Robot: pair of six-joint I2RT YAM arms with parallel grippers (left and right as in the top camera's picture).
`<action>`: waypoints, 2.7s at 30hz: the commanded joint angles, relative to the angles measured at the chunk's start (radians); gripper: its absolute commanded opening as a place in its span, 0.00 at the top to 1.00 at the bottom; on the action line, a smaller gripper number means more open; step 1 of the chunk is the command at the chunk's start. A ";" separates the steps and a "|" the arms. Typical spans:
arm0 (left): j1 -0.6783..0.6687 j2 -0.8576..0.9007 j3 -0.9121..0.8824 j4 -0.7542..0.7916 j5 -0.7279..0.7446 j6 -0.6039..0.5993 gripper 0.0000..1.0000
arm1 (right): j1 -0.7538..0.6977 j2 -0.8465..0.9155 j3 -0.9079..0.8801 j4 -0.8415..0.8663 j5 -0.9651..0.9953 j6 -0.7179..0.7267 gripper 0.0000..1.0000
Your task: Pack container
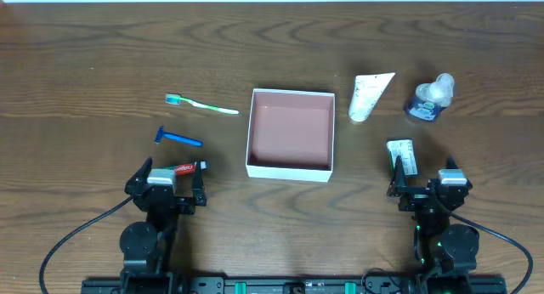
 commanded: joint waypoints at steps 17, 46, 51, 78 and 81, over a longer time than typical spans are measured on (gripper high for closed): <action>-0.004 0.002 -0.014 -0.038 0.008 0.003 0.02 | 0.011 0.002 -0.004 -0.003 -0.004 -0.012 0.01; -0.004 0.002 -0.014 -0.038 0.008 0.003 0.02 | 0.009 0.002 0.051 -0.026 -0.303 0.038 0.01; -0.004 0.002 -0.014 -0.038 0.008 0.003 0.02 | 0.009 0.055 0.206 -0.091 -0.320 0.040 0.01; -0.004 0.002 -0.014 -0.038 0.008 0.003 0.02 | -0.016 1.179 1.272 -0.465 -0.588 -0.039 0.01; -0.004 0.002 -0.014 -0.038 0.008 0.003 0.02 | -0.034 1.241 1.272 -0.478 -0.500 -0.051 0.01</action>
